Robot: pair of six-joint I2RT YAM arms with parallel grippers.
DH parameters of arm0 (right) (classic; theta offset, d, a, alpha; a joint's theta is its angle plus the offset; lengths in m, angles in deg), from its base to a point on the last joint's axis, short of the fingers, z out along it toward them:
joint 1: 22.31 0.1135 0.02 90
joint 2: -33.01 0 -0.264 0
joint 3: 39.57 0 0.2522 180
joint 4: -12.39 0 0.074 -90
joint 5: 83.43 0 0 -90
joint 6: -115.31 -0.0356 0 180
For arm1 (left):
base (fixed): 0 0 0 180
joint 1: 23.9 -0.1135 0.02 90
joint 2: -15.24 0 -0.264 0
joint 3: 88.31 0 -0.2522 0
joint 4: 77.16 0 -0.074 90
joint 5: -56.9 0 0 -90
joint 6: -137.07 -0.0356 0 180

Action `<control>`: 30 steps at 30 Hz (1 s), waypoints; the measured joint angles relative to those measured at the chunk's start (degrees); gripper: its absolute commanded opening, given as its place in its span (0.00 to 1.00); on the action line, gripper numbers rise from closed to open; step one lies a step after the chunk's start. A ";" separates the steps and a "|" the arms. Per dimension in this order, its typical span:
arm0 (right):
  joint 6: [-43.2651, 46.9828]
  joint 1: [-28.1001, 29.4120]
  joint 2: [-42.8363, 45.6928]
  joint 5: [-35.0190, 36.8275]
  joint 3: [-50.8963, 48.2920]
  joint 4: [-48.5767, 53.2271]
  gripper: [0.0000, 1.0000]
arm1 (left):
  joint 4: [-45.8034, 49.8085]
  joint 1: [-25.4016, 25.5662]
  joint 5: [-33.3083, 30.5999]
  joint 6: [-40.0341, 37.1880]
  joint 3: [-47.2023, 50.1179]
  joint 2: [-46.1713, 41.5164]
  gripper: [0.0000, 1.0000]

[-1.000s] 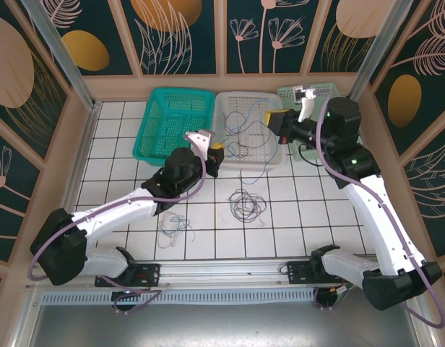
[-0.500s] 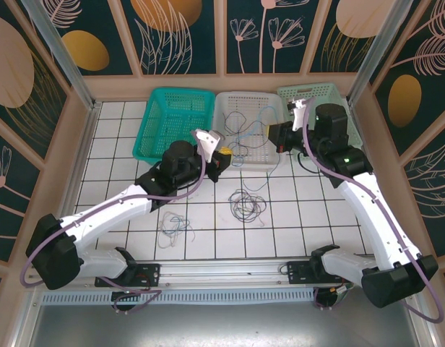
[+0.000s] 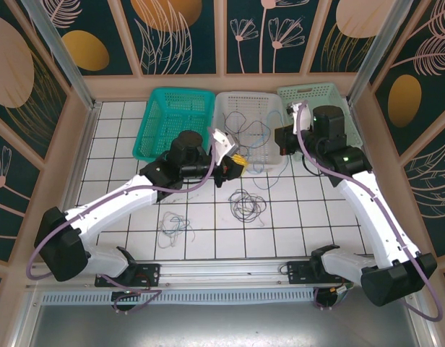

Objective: Untangle the cables

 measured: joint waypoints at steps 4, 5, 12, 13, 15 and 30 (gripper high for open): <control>0.50 -0.20 0.00 1.51 -0.98 0.02 0.00 | 1.51 0.00 0.96 -0.57 -0.50 0.66 0.11; 0.48 -0.26 0.00 1.70 -1.09 0.02 0.00 | 1.70 0.00 0.79 -0.57 -0.50 0.66 0.11; -0.04 -0.31 1.64 1.11 -2.47 -1.01 0.00 | 0.66 0.00 -5.95 0.57 0.15 0.52 0.18; -0.09 -0.31 1.90 0.57 -2.51 -1.14 0.00 | 0.00 0.00 -6.84 1.09 0.61 0.39 0.22; -0.20 -0.31 2.16 -0.52 -2.51 -1.44 0.00 | -1.44 0.00 -8.17 2.16 1.70 0.02 0.37; -5.40 -0.31 2.67 -9.07 -1.07 -4.63 0.00 | -23.08 0.00 -16.04 20.57 11.76 -0.90 0.65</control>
